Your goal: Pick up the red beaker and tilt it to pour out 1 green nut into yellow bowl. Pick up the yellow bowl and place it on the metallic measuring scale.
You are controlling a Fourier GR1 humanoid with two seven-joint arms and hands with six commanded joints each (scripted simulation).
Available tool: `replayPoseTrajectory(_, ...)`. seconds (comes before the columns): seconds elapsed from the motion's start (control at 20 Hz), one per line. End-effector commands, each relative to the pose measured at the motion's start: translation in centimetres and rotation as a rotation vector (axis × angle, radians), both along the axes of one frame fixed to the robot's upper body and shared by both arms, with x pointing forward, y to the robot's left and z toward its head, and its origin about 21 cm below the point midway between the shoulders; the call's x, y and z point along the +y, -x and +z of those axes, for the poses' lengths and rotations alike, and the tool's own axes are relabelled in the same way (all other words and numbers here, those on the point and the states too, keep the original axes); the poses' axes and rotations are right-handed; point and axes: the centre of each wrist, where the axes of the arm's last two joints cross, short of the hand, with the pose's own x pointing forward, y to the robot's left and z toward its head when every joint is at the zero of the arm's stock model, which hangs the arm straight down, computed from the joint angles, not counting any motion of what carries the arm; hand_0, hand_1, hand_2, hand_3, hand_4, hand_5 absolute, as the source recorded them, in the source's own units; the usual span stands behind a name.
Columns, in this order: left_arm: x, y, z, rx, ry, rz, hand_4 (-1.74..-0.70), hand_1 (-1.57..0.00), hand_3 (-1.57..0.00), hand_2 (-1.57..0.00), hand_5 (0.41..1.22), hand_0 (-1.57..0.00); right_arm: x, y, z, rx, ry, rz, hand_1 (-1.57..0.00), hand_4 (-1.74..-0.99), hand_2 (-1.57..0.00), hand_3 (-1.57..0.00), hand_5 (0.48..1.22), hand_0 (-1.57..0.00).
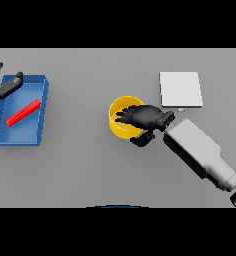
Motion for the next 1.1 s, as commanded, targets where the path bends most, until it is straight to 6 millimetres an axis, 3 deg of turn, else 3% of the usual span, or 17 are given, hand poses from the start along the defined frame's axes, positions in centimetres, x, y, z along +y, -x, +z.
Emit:
replayPoseTrajectory(0.0,-0.2,-0.2,0.4,0.001,0.002,-0.001,-0.79,0.00,0.00,0.00,0.712,0.00,0.5,-0.1,0.1,-0.005,-0.004,-0.005,-0.06,-1.261,-0.09,-0.13,0.809,-0.05)
replayPoseTrajectory(0.05,0.1,-0.3,0.4,0.003,0.000,0.002,-0.79,0.00,0.00,0.00,0.711,0.00,0.2,-0.2,-0.1,0.001,-0.011,0.012,-0.18,-1.309,-0.19,-0.21,0.891,-0.19)
replayPoseTrajectory(0.1,0.1,-0.4,0.4,0.002,-0.004,-0.003,-0.79,0.00,0.00,0.00,0.710,0.00,0.3,-0.1,-0.1,-0.003,-0.016,0.025,-0.41,-1.363,-0.35,-0.32,0.957,-0.45)
replayPoseTrajectory(0.15,0.3,-0.4,0.2,0.002,-0.001,-0.006,-0.79,0.00,0.00,0.00,0.710,0.00,0.2,0.0,0.0,0.004,-0.020,0.029,-0.64,-1.435,-0.59,-0.57,1.010,-0.68)
replayPoseTrajectory(0.2,0.4,-0.4,0.3,0.000,0.000,-0.003,-0.79,0.00,0.00,0.00,0.710,0.00,0.2,-0.1,0.1,0.008,-0.032,0.036,-0.83,-1.492,-0.79,-0.68,1.052,-0.86)
replayPoseTrajectory(0.3,0.1,-0.5,0.1,0.001,0.003,-0.003,-0.79,0.00,0.00,0.00,0.707,0.00,-0.1,0.1,0.3,0.014,-0.030,0.050,-1.09,-1.578,-1.07,-0.88,1.113,-1.11)
replayPoseTrajectory(0.4,0.1,-0.5,0.3,0.000,-0.011,0.000,-0.78,0.00,0.00,0.00,0.712,0.00,0.0,-0.1,0.2,0.024,-0.027,0.041,-1.27,-1.637,-1.19,-1.03,1.152,-1.28)
replayPoseTrajectory(0.55,0.4,-0.3,0.6,-0.004,-0.009,-0.010,-0.78,0.00,0.00,0.00,0.710,0.00,-0.1,-0.3,0.7,0.037,-0.011,0.024,-1.41,-1.688,-1.32,-1.13,1.186,-1.42)
replayPoseTrajectory(0.7,0.4,-0.3,0.6,-0.006,0.003,-0.012,-0.79,0.00,0.00,0.00,0.704,0.00,0.1,-0.2,1.6,0.026,-0.027,0.029,-1.49,-1.714,-1.36,-1.20,1.203,-1.49)
replayPoseTrajectory(1.05,0.1,-0.4,0.6,-0.008,-0.001,-0.018,-0.78,0.00,0.00,0.00,0.702,0.00,-1.4,-0.3,5.6,-0.005,-0.014,-0.020,-1.55,-1.735,-1.49,-1.15,1.217,-1.55)
